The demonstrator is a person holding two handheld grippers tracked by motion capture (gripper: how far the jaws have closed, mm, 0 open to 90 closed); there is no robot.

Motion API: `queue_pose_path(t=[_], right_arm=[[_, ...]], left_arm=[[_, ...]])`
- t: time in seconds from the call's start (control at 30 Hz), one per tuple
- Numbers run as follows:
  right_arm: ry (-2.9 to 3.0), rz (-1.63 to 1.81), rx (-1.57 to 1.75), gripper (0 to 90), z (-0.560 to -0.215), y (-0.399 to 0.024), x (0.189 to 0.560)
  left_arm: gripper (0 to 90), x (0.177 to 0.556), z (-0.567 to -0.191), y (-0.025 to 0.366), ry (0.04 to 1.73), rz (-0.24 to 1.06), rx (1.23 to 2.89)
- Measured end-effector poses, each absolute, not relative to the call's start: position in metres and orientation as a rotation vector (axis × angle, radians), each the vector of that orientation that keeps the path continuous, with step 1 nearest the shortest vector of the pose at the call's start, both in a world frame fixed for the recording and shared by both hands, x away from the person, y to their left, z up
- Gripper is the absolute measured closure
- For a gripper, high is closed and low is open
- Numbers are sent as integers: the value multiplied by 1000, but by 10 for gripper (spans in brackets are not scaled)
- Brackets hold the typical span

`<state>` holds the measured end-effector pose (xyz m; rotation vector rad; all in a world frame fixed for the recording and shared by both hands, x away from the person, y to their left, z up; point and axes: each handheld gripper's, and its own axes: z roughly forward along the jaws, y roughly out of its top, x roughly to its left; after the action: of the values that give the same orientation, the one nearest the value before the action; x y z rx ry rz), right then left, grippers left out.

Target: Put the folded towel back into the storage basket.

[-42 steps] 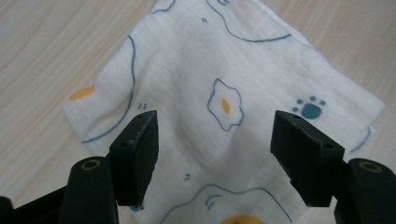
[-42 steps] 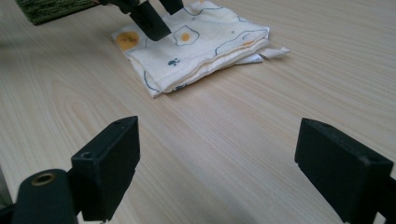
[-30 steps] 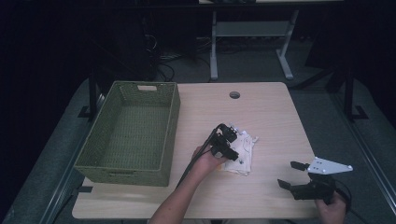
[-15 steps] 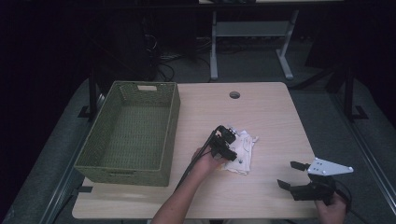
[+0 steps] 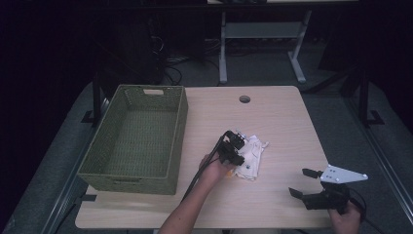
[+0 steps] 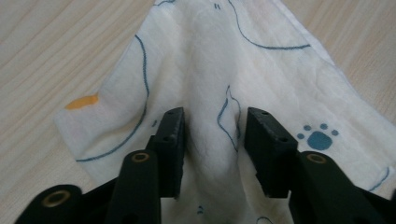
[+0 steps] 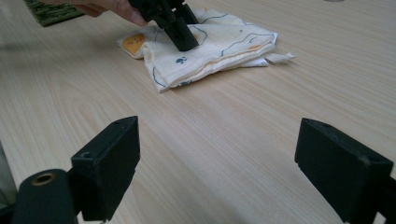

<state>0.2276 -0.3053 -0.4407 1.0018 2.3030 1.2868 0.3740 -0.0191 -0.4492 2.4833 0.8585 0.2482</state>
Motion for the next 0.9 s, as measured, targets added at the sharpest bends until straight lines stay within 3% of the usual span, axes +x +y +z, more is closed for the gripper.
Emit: queue_pose_path(t=[0.27, 0.9], right_arm=[[2303, 1285, 991, 135, -440, -304, 227], [2307, 1277, 999, 135, -441, -303, 227]], left_arm=[[783, 373, -449, -19, 839, 263, 2490], [799, 374, -448, -19, 845, 242, 2489]])
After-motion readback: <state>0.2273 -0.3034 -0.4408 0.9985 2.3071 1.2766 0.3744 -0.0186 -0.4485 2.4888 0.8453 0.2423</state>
